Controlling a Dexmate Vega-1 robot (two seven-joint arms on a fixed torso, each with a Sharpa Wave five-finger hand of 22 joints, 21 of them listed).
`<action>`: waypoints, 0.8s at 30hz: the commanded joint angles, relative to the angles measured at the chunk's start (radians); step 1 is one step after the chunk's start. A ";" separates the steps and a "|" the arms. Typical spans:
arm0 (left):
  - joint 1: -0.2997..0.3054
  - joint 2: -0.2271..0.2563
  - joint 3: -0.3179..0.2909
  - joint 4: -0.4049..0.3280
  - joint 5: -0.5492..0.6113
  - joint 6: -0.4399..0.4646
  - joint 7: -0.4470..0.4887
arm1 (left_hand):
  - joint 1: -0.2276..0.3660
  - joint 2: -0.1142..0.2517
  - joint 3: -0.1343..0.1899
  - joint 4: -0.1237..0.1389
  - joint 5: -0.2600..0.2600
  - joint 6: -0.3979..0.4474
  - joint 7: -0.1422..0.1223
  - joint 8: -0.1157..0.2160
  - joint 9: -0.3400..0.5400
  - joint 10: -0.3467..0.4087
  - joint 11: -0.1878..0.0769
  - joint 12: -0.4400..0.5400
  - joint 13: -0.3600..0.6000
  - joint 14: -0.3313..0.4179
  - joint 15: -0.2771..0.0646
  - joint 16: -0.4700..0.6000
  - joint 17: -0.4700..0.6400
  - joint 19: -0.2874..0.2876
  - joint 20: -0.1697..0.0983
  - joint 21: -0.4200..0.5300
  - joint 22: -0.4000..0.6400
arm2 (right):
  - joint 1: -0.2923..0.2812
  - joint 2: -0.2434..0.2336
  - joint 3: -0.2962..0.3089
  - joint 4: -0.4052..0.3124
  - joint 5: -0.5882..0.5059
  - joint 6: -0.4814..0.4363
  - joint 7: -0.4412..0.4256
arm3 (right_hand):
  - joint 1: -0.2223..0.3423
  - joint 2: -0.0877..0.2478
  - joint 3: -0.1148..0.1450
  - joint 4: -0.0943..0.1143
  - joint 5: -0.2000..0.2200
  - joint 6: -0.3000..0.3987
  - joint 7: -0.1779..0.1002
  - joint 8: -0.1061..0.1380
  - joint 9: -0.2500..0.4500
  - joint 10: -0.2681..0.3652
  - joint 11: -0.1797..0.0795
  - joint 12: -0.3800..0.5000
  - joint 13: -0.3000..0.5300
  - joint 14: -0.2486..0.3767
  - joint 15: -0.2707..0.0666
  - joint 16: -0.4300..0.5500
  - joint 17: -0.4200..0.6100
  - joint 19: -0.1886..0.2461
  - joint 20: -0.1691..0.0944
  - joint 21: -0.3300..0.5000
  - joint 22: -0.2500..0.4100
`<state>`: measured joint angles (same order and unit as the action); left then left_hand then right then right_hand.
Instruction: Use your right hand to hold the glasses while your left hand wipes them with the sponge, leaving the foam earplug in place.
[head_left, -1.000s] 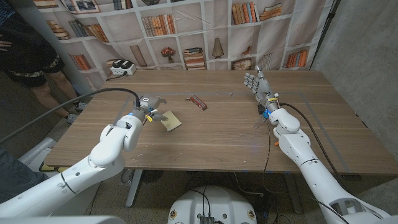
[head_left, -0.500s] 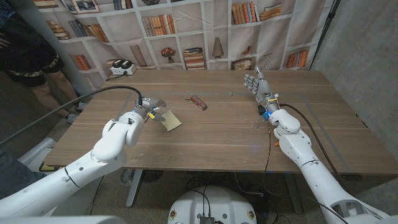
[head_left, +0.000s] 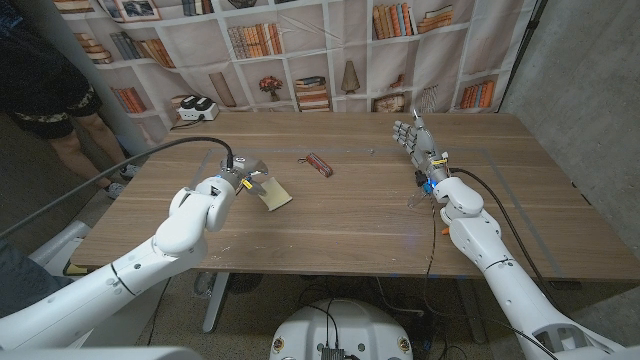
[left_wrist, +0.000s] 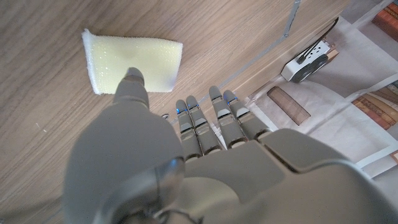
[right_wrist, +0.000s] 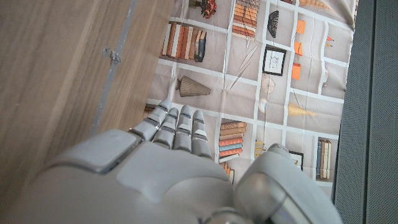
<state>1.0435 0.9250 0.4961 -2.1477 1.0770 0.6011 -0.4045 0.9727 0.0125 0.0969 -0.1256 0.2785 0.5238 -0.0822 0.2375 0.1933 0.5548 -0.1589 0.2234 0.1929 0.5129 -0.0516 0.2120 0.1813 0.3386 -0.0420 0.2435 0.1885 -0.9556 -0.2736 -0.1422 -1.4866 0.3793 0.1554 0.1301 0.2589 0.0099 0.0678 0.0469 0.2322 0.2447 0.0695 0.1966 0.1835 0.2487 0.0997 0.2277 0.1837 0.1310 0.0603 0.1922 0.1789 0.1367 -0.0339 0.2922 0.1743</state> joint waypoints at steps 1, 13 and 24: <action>-0.022 -0.026 0.026 0.035 0.008 -0.038 -0.005 | 0.002 -0.001 0.003 -0.001 -0.007 0.006 -0.005 0.003 0.005 0.000 0.003 -0.004 0.004 -0.010 -0.106 -0.008 0.000 -0.007 -0.025 -0.002 0.004 | 0.003 0.000 -0.005 -0.004 -0.003 0.000 0.000 | 0.007 0.003 0.000 -0.006 -0.004 0.007 0.000 0.003 0.006 0.004 -0.002 -0.001 0.003 0.009 0.000 -0.001 0.005 0.009 -0.006 -0.004 0.005; -0.039 -0.036 0.035 0.061 -0.016 -0.080 0.001 | -0.003 -0.001 -0.003 0.005 -0.013 -0.004 -0.002 -0.005 0.005 -0.007 0.001 -0.011 0.004 -0.019 -0.104 -0.014 0.001 -0.005 -0.025 -0.002 0.004 | -0.010 -0.003 -0.003 -0.019 -0.004 -0.008 -0.012 | 0.008 0.004 -0.001 -0.007 -0.006 0.008 0.001 0.002 0.006 0.006 0.000 -0.002 0.003 0.010 0.001 -0.001 0.005 0.011 -0.006 -0.008 0.005; -0.039 -0.055 0.036 0.094 -0.065 -0.077 0.014 | -0.001 0.002 -0.005 0.007 -0.016 -0.002 -0.002 -0.008 0.005 -0.004 -0.001 -0.013 0.004 -0.016 -0.103 -0.014 0.001 -0.005 -0.030 -0.003 0.004 | -0.003 0.000 -0.005 -0.014 -0.006 -0.022 -0.018 | 0.009 0.005 -0.001 -0.008 -0.007 0.008 0.000 0.002 0.006 0.007 -0.002 -0.002 0.003 0.011 0.001 -0.002 0.005 0.012 -0.006 -0.011 0.005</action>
<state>1.0077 0.8877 0.5287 -2.0840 1.0544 0.5294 -0.4034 0.9725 0.0124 0.0940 -0.1226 0.2661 0.5218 -0.0842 0.2321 0.1931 0.5511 -0.1553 0.2095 0.1928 0.4996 -0.0463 0.1993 0.1814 0.3355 -0.0390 0.2435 0.1884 -0.9621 -0.2757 -0.1455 -1.5025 0.3755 0.1451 0.1172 0.2589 0.0099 0.0634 0.0425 0.2308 0.2446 0.0696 0.1966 0.1835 0.2487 0.0997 0.2277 0.1836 0.1310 0.0604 0.1922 0.1788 0.1407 -0.0378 0.2846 0.1743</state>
